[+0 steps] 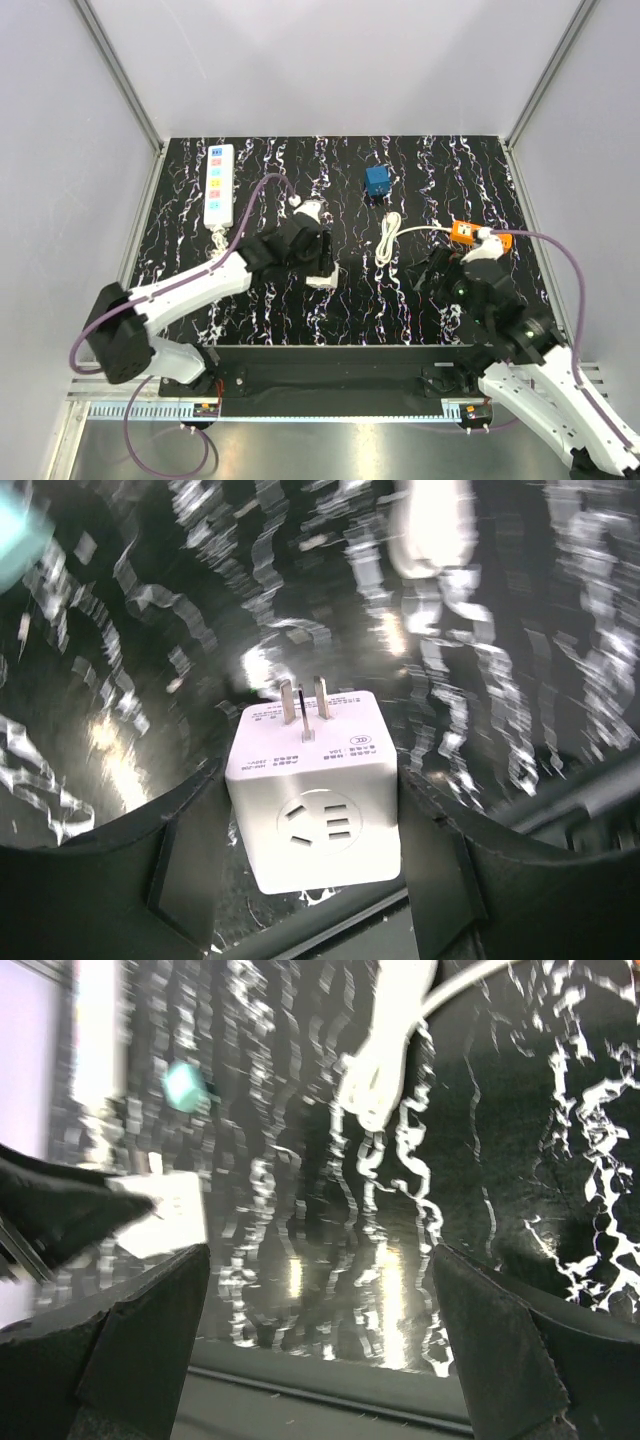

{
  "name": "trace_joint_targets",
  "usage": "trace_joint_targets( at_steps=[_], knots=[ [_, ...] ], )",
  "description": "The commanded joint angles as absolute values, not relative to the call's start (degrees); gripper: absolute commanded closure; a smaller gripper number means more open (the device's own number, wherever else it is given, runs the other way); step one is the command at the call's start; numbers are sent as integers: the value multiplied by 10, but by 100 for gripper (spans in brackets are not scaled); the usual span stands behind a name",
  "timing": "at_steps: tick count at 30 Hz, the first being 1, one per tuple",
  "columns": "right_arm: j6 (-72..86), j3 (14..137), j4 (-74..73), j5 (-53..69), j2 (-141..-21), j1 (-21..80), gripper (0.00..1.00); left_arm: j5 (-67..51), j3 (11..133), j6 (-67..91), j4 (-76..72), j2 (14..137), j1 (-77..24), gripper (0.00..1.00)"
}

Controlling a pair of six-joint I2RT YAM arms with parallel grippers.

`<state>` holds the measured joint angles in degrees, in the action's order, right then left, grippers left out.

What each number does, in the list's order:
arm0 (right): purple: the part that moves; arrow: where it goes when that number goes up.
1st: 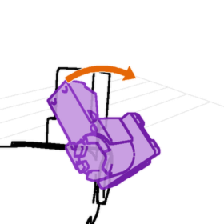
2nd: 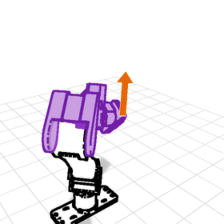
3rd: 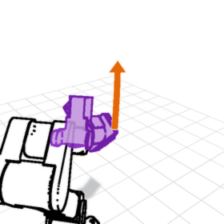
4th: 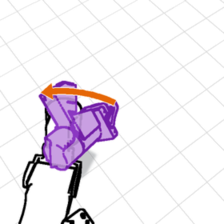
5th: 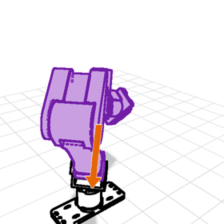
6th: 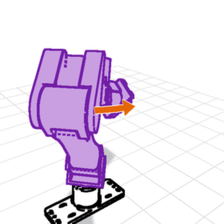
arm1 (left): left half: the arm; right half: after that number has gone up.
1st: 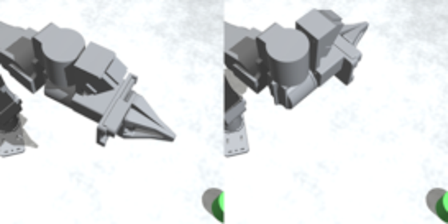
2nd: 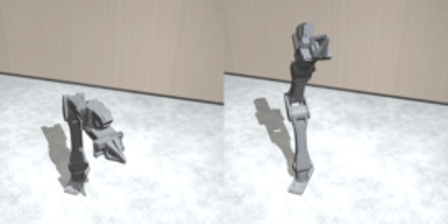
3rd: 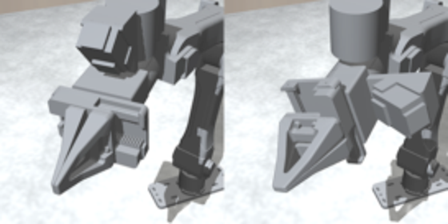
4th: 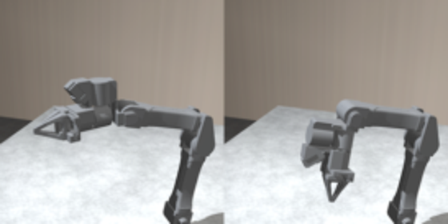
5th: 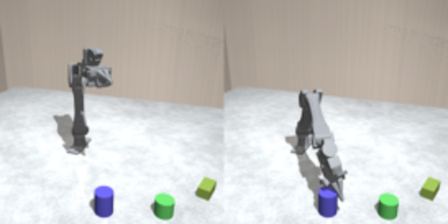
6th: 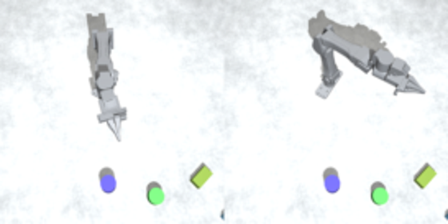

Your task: Insert the plug

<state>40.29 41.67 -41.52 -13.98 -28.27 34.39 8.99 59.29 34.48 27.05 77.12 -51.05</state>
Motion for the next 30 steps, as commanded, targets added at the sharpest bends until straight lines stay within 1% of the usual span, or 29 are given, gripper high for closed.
trace_joint_targets(
  at_steps=[1,4,9,10,12,13,14,17,19,22,24,25,26,28,29,30],
  knots=[
    [374,347,-328,-146,-313,346,0,16,634,467,299,822,-449,100],
    [368,328,-271,-135,-348,346,1,-79,670,498,297,848,-404,100],
    [329,306,-123,-88,-358,347,5,-135,716,521,297,849,-368,100],
    [319,320,-97,-92,-364,347,6,-172,724,536,297,854,-352,100],
    [275,347,-88,-108,-404,351,7,-234,726,555,294,860,-325,100],
    [256,382,-87,-118,-422,352,6,-252,726,567,292,860,-319,100],
    [234,399,-87,-129,-458,357,6,-265,726,569,287,859,-315,100],
    [134,458,-71,-166,-507,390,4,-293,730,569,287,846,-298,100],
    [57,483,-55,-171,-519,413,0,-322,728,571,287,840,-277,100],
    [-20,483,-31,-137,-520,423,0,-377,724,573,286,837,-244,100],
    [-46,464,-5,-79,-511,424,0,-392,719,571,287,832,-229,100],
    [-54,465,-8,-70,-517,438,0,-395,717,569,287,828,-227,100],
    [-75,471,-17,-74,-525,452,0,-397,714,569,287,825,-225,100],
    [-98,497,-59,-130,-549,481,0,-408,705,569,287,822,-221,100],
    [-120,503,-70,-163,-555,512,0,-411,702,569,286,822,-221,100],
    [-127,510,-82,-172,-559,525,0,-417,697,569,286,822,-221,100]
  ],
)
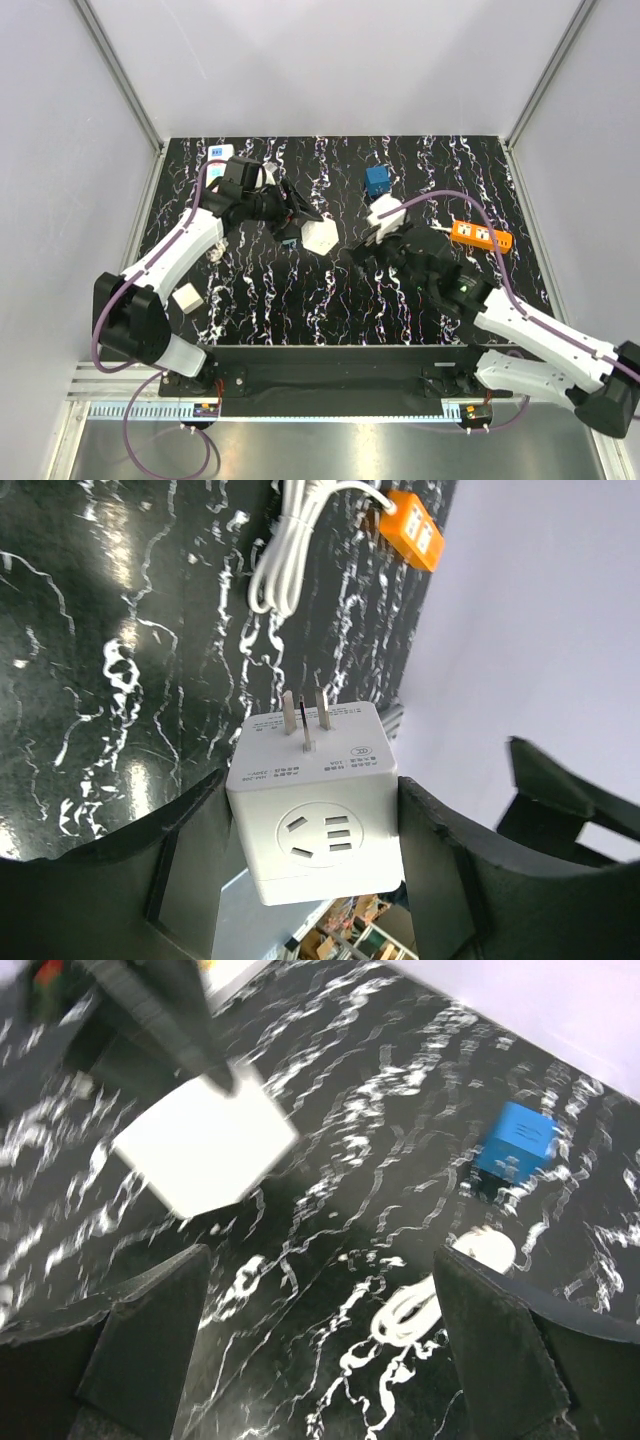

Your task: Insert the plug

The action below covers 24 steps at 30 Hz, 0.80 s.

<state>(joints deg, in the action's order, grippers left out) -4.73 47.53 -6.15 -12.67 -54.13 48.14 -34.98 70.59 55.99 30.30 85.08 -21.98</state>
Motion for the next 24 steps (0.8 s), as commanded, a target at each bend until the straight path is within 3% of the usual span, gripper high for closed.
trace_joint_targets(
  at_steps=[1,10,24],
  knots=[
    [-133,512,-86,-175,-562,536,0,-417,695,569,286,820,-221,100],
    [-185,546,-105,-263,-641,659,0,-408,673,576,285,795,-221,100],
    [-286,599,-41,-335,-769,697,0,-413,642,613,274,757,-222,100]
  ],
)
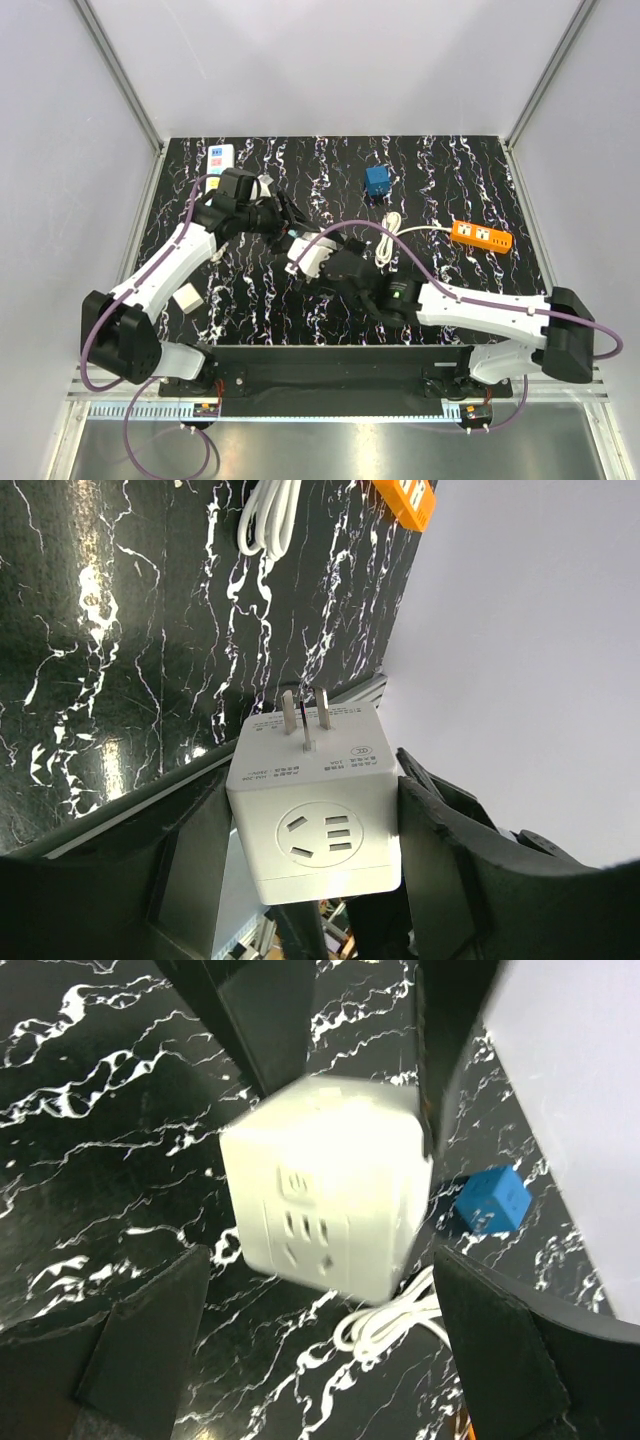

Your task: Insert the plug

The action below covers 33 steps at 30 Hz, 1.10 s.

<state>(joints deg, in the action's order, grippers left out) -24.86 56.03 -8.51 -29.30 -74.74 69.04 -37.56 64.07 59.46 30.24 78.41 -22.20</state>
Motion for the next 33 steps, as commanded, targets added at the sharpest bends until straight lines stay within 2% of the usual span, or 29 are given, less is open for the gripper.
trace_joint_targets(
  at_steps=[1,4,6,9,10,13,14,16,17,18,19,21,30,33],
  knots=[
    [-288,604,-40,-338,-775,696,0,-413,641,613,273,756,-222,100],
    [-292,625,-39,-348,-801,697,0,-417,636,615,272,753,-223,100],
    [-293,635,-38,-349,-809,697,4,-417,634,616,270,752,-222,100],
    [-294,640,-35,-364,-822,697,24,-420,629,617,266,749,-222,100],
    [-294,639,-33,-368,-824,697,35,-421,627,618,265,749,-222,100],
    [-301,626,-21,-382,-824,697,52,-431,620,619,256,749,-222,99],
    [-303,621,-15,-393,-823,698,70,-440,619,619,254,751,-222,90],
    [-302,615,-7,-407,-817,697,100,-448,619,616,248,753,-222,68],
    [-297,612,-5,-415,-814,697,100,-452,619,615,247,753,-222,56],
    [-292,608,-6,-417,-808,698,100,-453,620,614,248,750,-222,34],
    [-286,607,-5,-418,-803,697,100,-454,620,613,247,748,-222,26],
    [-261,606,-19,-417,-796,697,100,-450,629,601,247,744,-222,1],
    [-76,612,-180,-364,-747,694,100,-440,700,528,250,806,-197,1],
    [-3,631,-262,-332,-723,656,100,-418,723,471,275,828,-184,1]
  ],
)
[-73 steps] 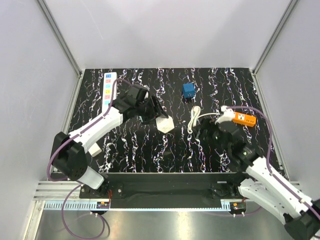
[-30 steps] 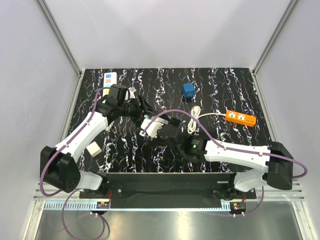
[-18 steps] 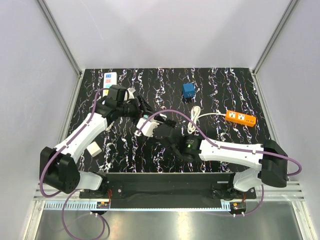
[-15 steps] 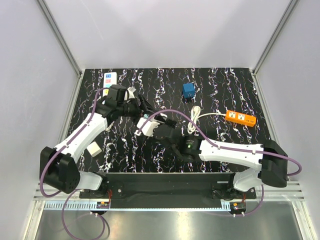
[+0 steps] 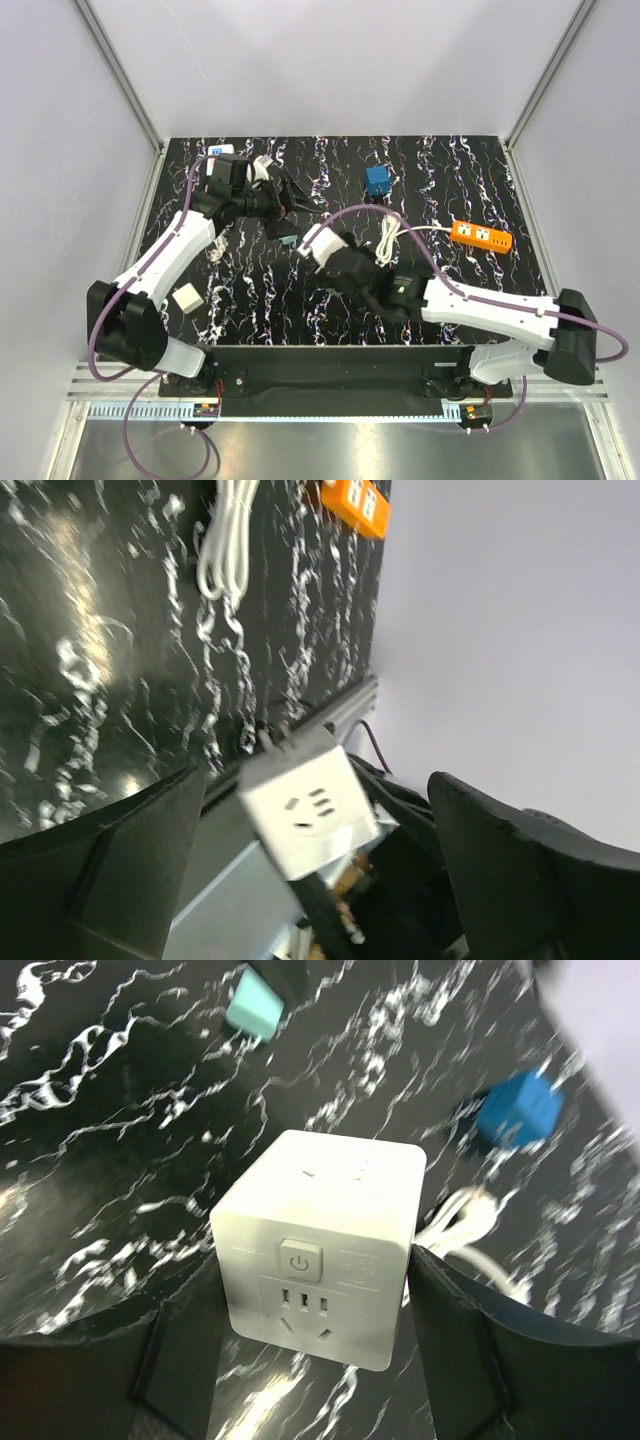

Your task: Insert the plug

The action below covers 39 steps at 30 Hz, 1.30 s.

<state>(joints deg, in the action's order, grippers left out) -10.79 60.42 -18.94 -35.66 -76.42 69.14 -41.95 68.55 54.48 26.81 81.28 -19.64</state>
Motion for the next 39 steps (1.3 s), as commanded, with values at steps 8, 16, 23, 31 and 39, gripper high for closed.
trace_joint_targets(
  at_steps=[8,16,23,31,39],
  knots=[
    [153,803,-554,-175,-715,417,100,-152,720,222,383,775,-219,1],
    [71,939,-671,-132,-859,144,100,-13,665,161,333,686,-377,1],
    [31,1014,-693,-71,-972,20,100,-66,621,147,315,651,-388,1],
    [41,1049,-642,25,-1024,10,100,-53,656,189,322,716,-376,1],
    [102,962,-518,115,-940,28,100,-25,759,261,351,837,-185,6]
  ],
)
